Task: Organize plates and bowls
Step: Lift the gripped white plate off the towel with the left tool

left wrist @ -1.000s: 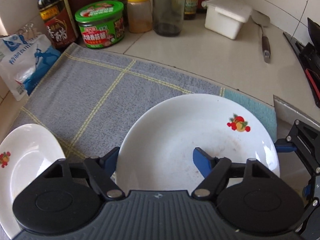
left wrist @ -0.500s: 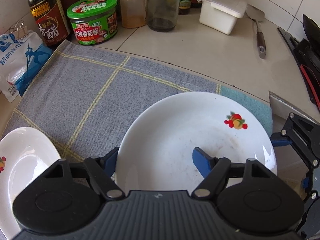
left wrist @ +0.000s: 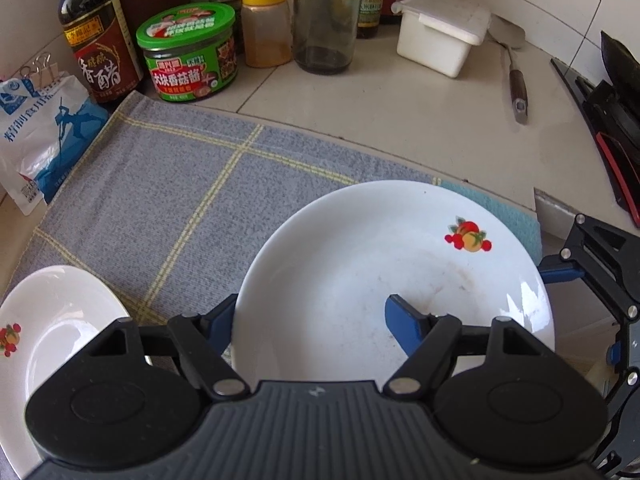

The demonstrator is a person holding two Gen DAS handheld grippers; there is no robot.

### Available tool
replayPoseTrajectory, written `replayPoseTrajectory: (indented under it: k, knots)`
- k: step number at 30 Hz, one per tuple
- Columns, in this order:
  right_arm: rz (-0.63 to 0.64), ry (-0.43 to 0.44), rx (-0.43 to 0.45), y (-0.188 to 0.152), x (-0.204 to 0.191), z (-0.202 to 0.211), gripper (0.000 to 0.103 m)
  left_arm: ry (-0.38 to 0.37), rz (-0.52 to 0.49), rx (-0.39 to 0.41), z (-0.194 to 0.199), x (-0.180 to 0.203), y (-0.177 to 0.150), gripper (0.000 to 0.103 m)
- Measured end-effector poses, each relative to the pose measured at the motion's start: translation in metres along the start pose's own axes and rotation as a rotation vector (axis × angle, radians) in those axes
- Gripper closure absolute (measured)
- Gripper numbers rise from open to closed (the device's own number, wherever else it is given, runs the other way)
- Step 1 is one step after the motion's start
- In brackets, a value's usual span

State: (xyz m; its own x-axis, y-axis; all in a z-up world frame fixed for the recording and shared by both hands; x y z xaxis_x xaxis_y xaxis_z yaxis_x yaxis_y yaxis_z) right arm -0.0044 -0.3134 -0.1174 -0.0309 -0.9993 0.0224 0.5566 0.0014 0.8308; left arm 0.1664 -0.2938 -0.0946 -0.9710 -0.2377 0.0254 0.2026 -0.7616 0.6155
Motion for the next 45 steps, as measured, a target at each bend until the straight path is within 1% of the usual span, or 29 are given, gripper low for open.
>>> replayPoseTrajectory:
  k: [11, 25, 34, 36, 45]
  knots:
    - [0.035, -0.006, 0.013, 0.012, 0.018, -0.008, 0.0, 0.013, 0.003, 0.034, -0.01, -0.011, 0.017, 0.027]
    - [0.056, 0.012, 0.028, 0.028, 0.05, -0.041, 0.0, 0.055, 0.015, 0.063, -0.033, -0.033, 0.045, 0.027]
    - [0.044, 0.007, 0.004, 0.025, 0.064, -0.057, 0.0, 0.054, 0.034, 0.064, -0.055, -0.041, 0.051, 0.027]
    - [0.031, 0.012, 0.01, 0.024, 0.066, -0.058, 0.0, 0.054, 0.037, 0.063, -0.058, -0.042, 0.051, 0.027]
    - [0.024, 0.005, 0.007, 0.023, 0.065, -0.061, 0.0, 0.055, 0.044, 0.075, -0.059, -0.043, 0.052, 0.027]
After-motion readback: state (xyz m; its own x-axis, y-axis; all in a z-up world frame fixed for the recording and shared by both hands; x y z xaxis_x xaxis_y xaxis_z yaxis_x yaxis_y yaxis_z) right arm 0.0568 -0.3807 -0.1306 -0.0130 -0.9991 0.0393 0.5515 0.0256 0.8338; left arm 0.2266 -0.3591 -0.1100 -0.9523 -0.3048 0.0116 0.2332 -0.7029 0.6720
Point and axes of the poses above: each gripper's, at about its wrist camera, not at the fingertips, and z roughly against the way its jaws point, x to its right, y to its top, the point moved 3 cm from there along -z, roughly the way its jaws point, and after that the axes turned 10 degrees about x, right-handed, at the moved point
